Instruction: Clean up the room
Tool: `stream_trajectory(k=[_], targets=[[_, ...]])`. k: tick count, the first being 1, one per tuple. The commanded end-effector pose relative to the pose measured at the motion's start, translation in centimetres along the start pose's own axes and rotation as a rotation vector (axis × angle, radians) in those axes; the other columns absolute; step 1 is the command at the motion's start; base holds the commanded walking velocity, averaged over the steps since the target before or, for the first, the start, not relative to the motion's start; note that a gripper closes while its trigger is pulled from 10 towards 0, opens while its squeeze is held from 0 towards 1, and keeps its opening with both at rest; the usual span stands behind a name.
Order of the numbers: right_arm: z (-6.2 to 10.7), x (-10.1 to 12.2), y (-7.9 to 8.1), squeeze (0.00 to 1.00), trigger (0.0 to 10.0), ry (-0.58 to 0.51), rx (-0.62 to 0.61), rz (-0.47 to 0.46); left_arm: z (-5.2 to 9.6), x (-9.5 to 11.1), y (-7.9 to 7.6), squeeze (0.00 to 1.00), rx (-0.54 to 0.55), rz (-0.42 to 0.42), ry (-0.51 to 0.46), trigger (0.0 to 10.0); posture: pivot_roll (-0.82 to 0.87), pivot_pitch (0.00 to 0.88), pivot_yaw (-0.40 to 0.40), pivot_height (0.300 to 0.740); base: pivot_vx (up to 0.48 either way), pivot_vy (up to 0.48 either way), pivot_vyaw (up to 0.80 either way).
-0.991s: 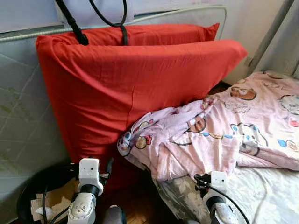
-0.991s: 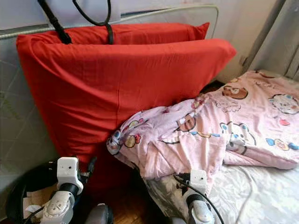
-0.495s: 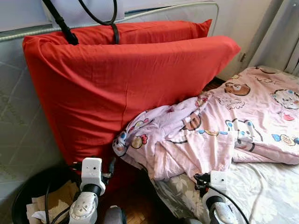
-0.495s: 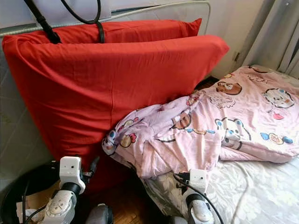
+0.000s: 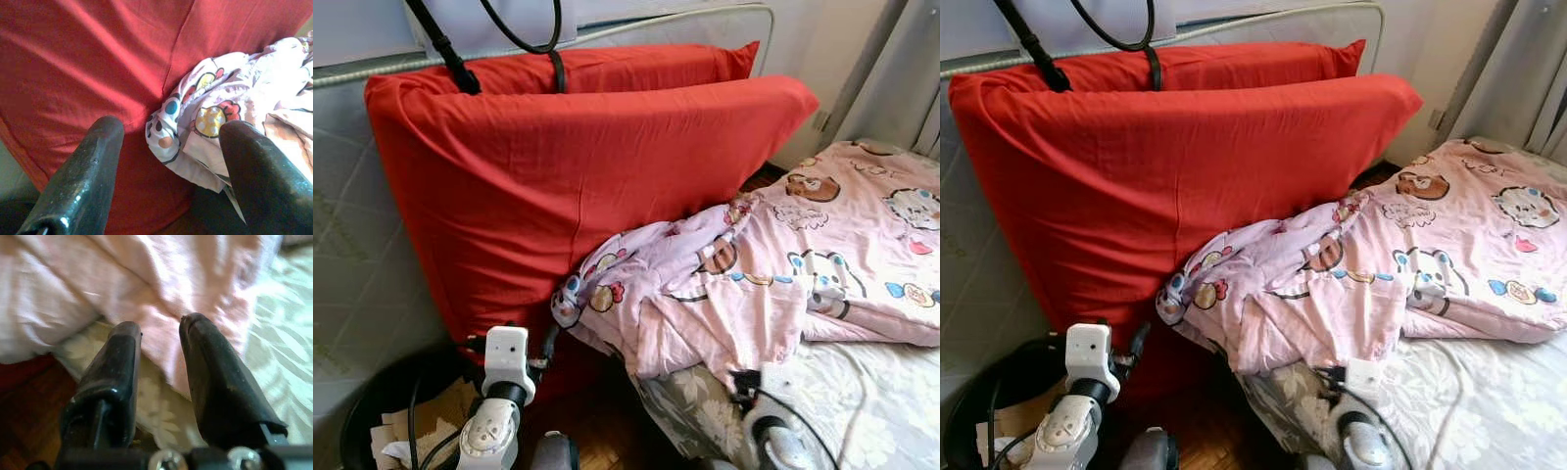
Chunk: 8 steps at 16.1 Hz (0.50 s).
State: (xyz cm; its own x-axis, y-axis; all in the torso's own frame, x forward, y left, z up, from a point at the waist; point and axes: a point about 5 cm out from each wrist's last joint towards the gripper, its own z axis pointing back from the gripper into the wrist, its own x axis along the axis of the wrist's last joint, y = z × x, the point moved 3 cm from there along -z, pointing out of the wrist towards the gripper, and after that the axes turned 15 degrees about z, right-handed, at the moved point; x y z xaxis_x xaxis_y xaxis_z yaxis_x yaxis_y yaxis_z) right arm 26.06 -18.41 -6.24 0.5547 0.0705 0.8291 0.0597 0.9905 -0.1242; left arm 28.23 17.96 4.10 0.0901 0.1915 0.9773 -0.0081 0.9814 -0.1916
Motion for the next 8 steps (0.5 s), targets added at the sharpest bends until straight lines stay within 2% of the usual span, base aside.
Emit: stream_trajectory(k=[1, 4, 6, 8], targets=[[-0.2, 0.1, -0.6, 0.00, 10.0, 0.025, -0.024, -0.012, -0.1, 0.1, -0.5, 0.00, -0.023, -0.011, 0.009, 10.0, 0.08, 0.016, -0.021, 0.621, 0.000, 0.000, 0.00], [-0.8, 0.8, -2.1, 0.00, 10.0, 0.050, -0.066, -0.008, -0.3, 0.5, -0.4, 0.00, -0.028, -0.014, 0.005, 10.0, 0.09, 0.041, -0.017, 0.621, 0.000, 0.000, 0.00], [-1.1, 1.6, -2.1, 0.00, 10.0, 0.038, -0.058, 0.000, -0.3, 0.7, -0.3, 0.00, -0.027, -0.016, 0.002, 10.0, 0.09, 0.052, -0.016, 0.621, 0.000, 0.000, 0.00], [-1.2, 1.9, -1.4, 0.00, 10.0, 0.028, -0.045, 0.000, -0.2, 0.7, -0.2, 0.00, -0.024, -0.018, 0.004, 10.0, 0.10, 0.054, -0.015, 0.621, 0.246, 0.000, 0.00]])
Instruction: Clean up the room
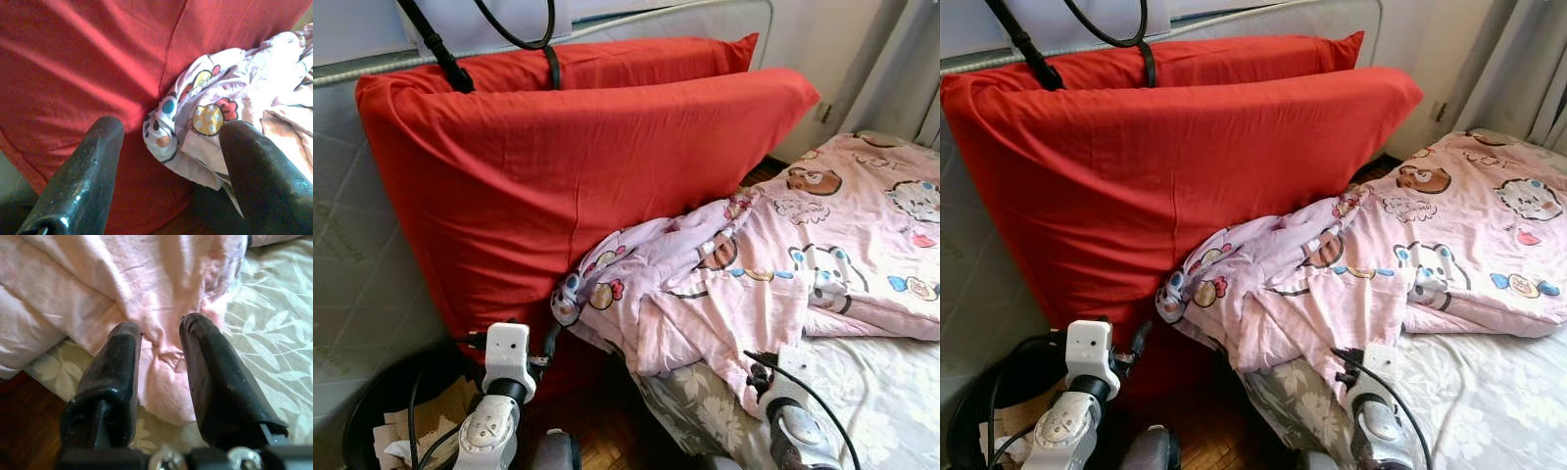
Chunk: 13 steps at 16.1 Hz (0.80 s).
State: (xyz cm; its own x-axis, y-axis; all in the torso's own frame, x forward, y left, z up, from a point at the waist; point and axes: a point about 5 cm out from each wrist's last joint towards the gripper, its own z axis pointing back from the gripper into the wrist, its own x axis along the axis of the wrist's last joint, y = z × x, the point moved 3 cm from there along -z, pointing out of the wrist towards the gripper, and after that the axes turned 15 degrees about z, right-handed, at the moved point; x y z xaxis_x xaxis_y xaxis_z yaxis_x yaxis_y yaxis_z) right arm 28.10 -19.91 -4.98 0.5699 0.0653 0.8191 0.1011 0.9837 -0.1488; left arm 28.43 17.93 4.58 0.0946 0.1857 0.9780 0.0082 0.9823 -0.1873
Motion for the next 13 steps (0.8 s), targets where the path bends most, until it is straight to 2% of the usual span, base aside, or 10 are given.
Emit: stream_trajectory(k=[1, 5, 6, 7, 13], targets=[[0.1, -0.3, 0.3, 0.00, 10.0, 0.011, 0.006, 0.006, 0.0, 0.2, -0.1, 0.00, -0.007, -0.012, 0.002, 10.0, 0.10, 0.057, -0.014, 0.621, 0.247, 0.000, 0.00], [0.3, -0.9, 0.7, 0.00, 10.0, 0.033, 0.009, 0.027, 0.5, 0.0, 0.1, 0.00, -0.004, -0.013, 0.010, 10.0, 0.10, 0.066, -0.010, 0.621, 0.249, 0.000, 0.00], [0.3, -1.1, 0.4, 0.06, 10.0, 0.047, 0.000, 0.040, 0.8, 0.1, 0.1, 0.00, -0.003, -0.013, 0.011, 10.0, 0.11, 0.079, -0.009, 0.621, 0.000, 0.000, 0.00], [0.3, -1.2, 0.2, 1.00, 10.0, 0.055, -0.007, 0.046, 1.1, 0.1, 0.1, 0.00, -0.005, -0.012, 0.012, 10.0, 0.11, 0.093, -0.008, 0.621, 0.000, 0.000, 0.00], [-0.1, -0.5, -1.0, 1.00, 10.0, 0.076, -0.050, 0.068, 1.8, 0.7, 0.0, 0.00, -0.004, 0.000, 0.024, 10.0, 0.15, 0.190, -0.007, 0.621, 0.000, 0.000, 0.00]])
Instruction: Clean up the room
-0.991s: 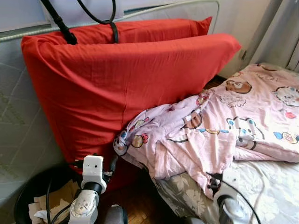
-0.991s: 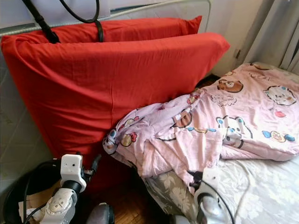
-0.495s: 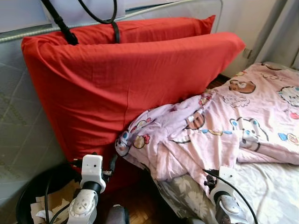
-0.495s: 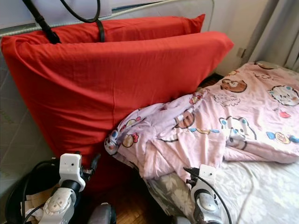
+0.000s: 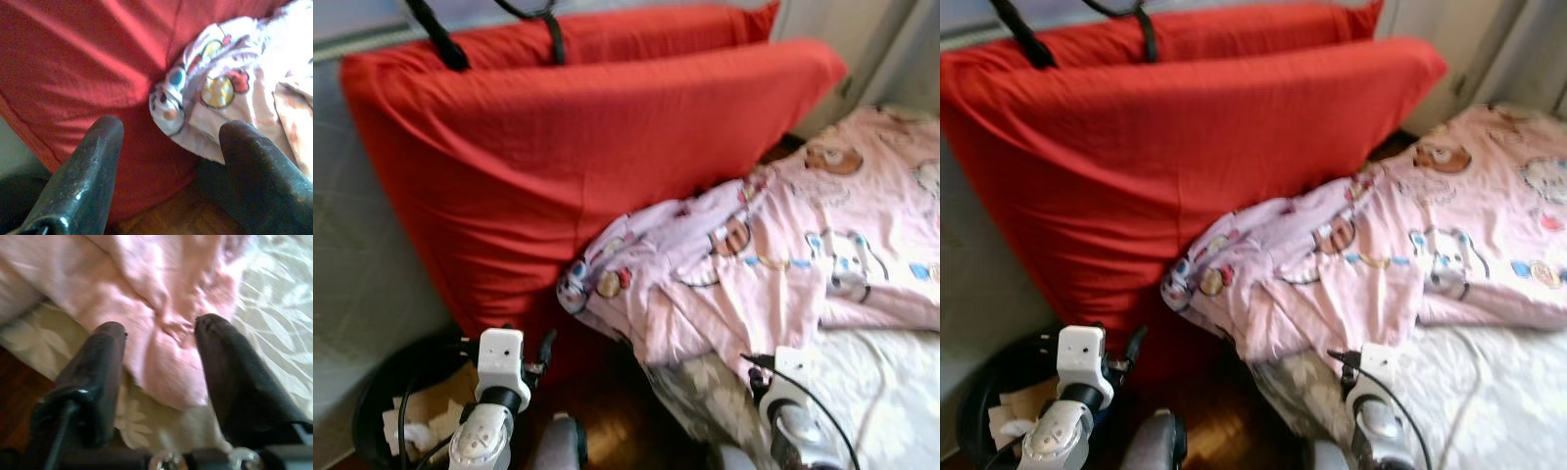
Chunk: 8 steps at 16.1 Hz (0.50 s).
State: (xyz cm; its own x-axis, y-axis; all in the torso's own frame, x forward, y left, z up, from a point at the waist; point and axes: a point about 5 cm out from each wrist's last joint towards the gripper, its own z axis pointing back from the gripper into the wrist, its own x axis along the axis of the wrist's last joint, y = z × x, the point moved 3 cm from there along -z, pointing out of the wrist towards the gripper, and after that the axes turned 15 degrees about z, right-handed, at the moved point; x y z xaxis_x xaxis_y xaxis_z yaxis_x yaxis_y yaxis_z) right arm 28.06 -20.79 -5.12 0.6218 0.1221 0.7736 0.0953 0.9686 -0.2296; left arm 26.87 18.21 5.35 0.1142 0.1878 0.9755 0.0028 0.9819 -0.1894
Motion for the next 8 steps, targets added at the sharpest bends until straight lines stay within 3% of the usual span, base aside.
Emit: stream_trajectory(k=[1, 6, 7, 8], targets=[[-0.1, 0.1, -0.2, 1.00, 10.0, 0.017, -0.008, 0.001, 0.3, 0.4, -0.1, 0.00, -0.011, -0.005, 0.004, 10.0, 0.16, 0.206, -0.004, 0.621, 0.000, 0.000, 0.00], [-0.4, 1.0, -0.6, 1.00, 10.0, 0.012, -0.024, 0.006, 1.9, 0.7, 0.3, 0.00, -0.004, -0.015, 0.024, 10.0, 0.20, 0.247, -0.001, 0.621, 0.000, 0.000, 0.00], [-0.5, 1.2, -0.5, 0.25, 10.0, 0.009, -0.013, 0.014, 2.3, 0.8, 0.3, 0.00, -0.001, -0.016, 0.027, 10.0, 0.21, 0.253, -0.002, 0.621, 0.000, 0.000, 0.00], [-0.5, 1.5, -0.4, 0.00, 10.0, -0.004, -0.004, 0.000, 2.7, 0.8, 0.4, 0.00, 0.002, -0.018, 0.031, 10.0, 0.21, 0.262, 0.001, 0.621, 0.000, 0.000, 0.00]])
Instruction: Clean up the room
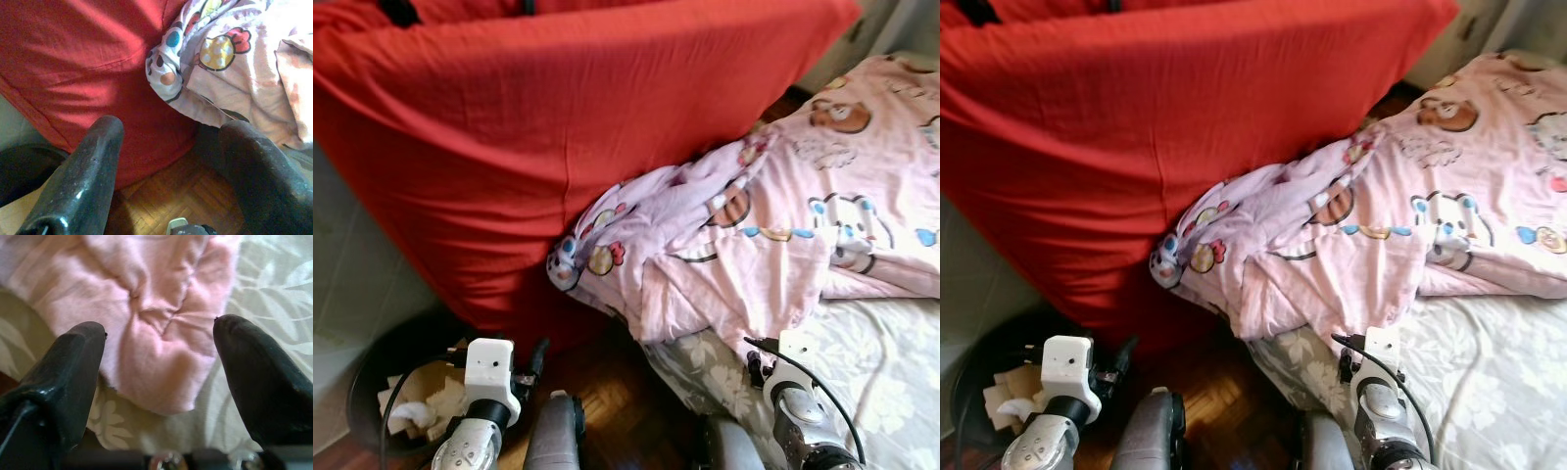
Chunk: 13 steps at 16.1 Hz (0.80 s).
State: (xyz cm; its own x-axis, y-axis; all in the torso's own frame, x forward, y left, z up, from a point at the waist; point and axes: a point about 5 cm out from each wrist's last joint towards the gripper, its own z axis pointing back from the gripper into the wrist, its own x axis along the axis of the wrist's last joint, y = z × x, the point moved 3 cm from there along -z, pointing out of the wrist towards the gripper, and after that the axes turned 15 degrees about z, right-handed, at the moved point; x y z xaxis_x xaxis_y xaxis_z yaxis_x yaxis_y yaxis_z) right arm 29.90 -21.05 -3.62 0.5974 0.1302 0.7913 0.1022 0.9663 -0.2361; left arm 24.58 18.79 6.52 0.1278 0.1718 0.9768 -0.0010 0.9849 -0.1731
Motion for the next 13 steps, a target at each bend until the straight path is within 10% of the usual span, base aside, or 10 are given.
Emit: stream_trajectory(k=[1, 9, 10, 13], targets=[[0.1, -0.6, 0.0, 0.00, 10.0, 0.025, 0.006, -0.008, 0.5, -0.2, 0.1, 0.00, -0.003, -0.005, 0.023, 10.0, 0.22, 0.264, 0.003, 0.621, 0.000, 0.000, 0.00], [0.1, -1.5, -0.4, 0.00, 10.0, 0.082, -0.025, -0.035, 2.2, 0.0, -0.3, 0.00, -0.020, -0.022, 0.066, 10.0, 0.25, 0.308, 0.024, 0.621, 0.000, 0.000, 0.00], [0.2, -1.6, -0.3, 0.00, 0.0, 0.085, -0.014, -0.045, 2.4, 0.1, -0.4, 0.00, -0.025, -0.025, 0.068, 10.0, 0.25, 0.310, 0.025, 0.621, 0.000, 0.000, 0.00], [0.2, -1.7, -0.3, 0.00, 0.0, 0.087, -0.013, -0.053, 2.6, 0.2, -0.2, 0.00, -0.018, -0.028, 0.077, 10.0, 0.25, 0.312, 0.029, 0.621, 0.000, 0.000, 0.00]])
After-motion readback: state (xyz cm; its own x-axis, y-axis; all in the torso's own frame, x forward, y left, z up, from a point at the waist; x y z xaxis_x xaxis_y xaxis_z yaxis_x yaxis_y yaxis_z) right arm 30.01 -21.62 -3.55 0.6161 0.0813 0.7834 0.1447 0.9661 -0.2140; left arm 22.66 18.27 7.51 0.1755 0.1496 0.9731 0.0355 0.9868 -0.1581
